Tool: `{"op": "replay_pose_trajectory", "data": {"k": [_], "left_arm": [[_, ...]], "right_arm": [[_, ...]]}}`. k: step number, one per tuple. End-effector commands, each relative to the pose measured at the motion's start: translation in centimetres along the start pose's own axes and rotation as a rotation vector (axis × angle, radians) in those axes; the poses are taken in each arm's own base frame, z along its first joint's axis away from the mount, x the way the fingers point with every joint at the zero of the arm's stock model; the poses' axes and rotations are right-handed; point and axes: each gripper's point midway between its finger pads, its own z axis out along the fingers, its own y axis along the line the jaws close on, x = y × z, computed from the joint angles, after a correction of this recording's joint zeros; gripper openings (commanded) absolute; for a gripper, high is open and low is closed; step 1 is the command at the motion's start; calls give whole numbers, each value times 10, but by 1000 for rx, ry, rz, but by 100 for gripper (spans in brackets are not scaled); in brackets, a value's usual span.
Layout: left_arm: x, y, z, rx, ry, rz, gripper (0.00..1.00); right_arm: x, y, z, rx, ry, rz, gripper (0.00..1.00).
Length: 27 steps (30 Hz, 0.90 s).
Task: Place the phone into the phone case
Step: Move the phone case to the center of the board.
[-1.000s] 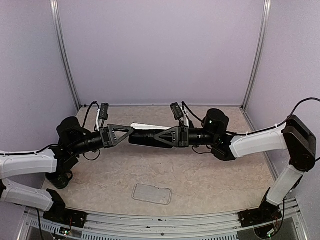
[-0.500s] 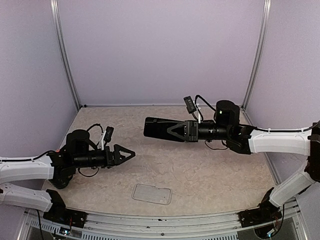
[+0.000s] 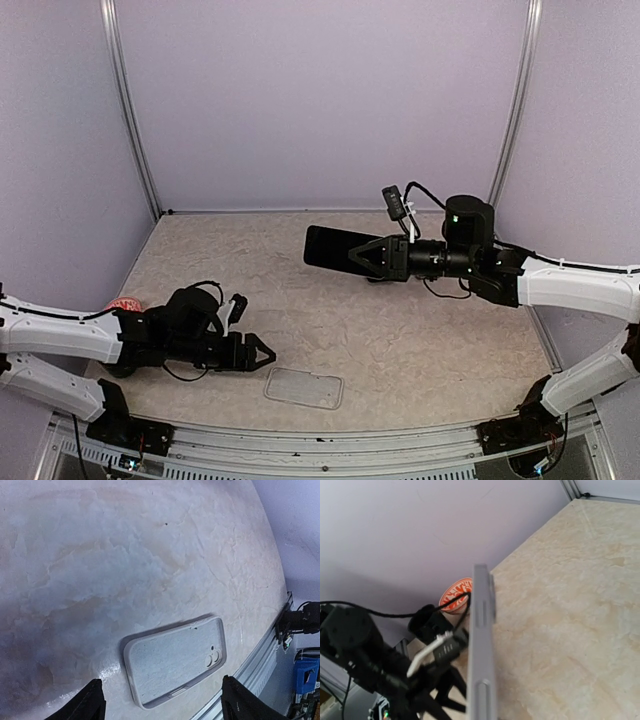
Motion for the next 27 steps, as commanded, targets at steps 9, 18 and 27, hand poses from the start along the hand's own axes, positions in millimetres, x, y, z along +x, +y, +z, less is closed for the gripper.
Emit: {"op": "replay_pose_trajectory", "data": {"k": [9, 18, 27], "left_arm": [[23, 12, 26, -225, 71, 78, 49], [33, 21, 42, -293, 119, 106, 47], [43, 22, 51, -307, 160, 116, 39]], "right_arm": [[-27, 12, -8, -17, -68, -69, 0], [-28, 12, -13, -6, -77, -83, 0], [-31, 12, -19, 4, -94, -102, 0]]}}
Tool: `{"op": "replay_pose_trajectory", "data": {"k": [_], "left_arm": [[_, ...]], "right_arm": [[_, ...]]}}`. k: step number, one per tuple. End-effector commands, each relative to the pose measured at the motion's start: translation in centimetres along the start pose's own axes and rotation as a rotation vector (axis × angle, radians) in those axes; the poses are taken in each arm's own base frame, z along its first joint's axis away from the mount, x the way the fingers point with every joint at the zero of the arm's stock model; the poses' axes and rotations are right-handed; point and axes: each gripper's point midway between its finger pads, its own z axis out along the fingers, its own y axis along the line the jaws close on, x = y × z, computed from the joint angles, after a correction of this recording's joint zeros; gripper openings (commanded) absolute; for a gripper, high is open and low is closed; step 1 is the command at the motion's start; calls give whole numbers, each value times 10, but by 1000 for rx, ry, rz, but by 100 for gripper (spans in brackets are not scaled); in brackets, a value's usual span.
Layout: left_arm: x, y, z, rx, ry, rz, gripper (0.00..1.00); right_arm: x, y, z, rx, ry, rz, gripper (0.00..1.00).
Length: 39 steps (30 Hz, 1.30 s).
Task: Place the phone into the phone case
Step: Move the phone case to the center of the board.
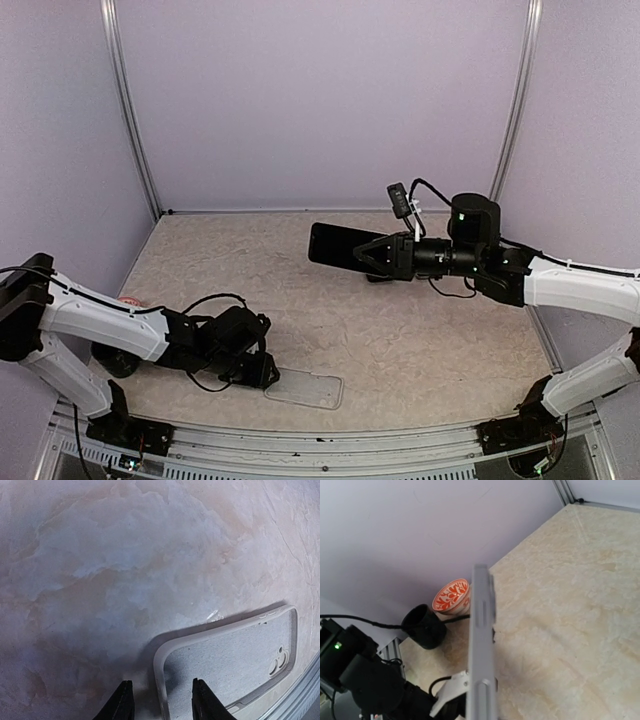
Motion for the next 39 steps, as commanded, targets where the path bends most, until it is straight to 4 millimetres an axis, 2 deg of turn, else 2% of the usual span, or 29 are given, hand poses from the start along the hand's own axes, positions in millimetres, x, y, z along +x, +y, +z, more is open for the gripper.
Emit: {"op": "replay_pose_trajectory", "data": {"k": [1, 5, 12, 22, 27, 35, 39], "left_arm": [[1, -8, 3, -4, 11, 22, 38], [3, -10, 5, -26, 23, 42, 33], [7, -5, 10, -63, 38, 45, 16], [-4, -1, 13, -111, 7, 21, 0], [-20, -1, 14, -87, -24, -37, 0], [-73, 3, 7, -23, -131, -146, 0], [-100, 10, 9, -24, -153, -163, 0]], "right_arm": [[-29, 11, -13, -14, -91, -63, 0], [-28, 9, -14, -11, -91, -64, 0], [-28, 10, -16, -13, -94, -70, 0], [-29, 12, -20, -11, -98, -76, 0], [-24, 11, -19, -17, -87, -56, 0], [-12, 6, -16, -24, -69, 0, 0], [-4, -2, -13, -5, -53, 39, 0]]}}
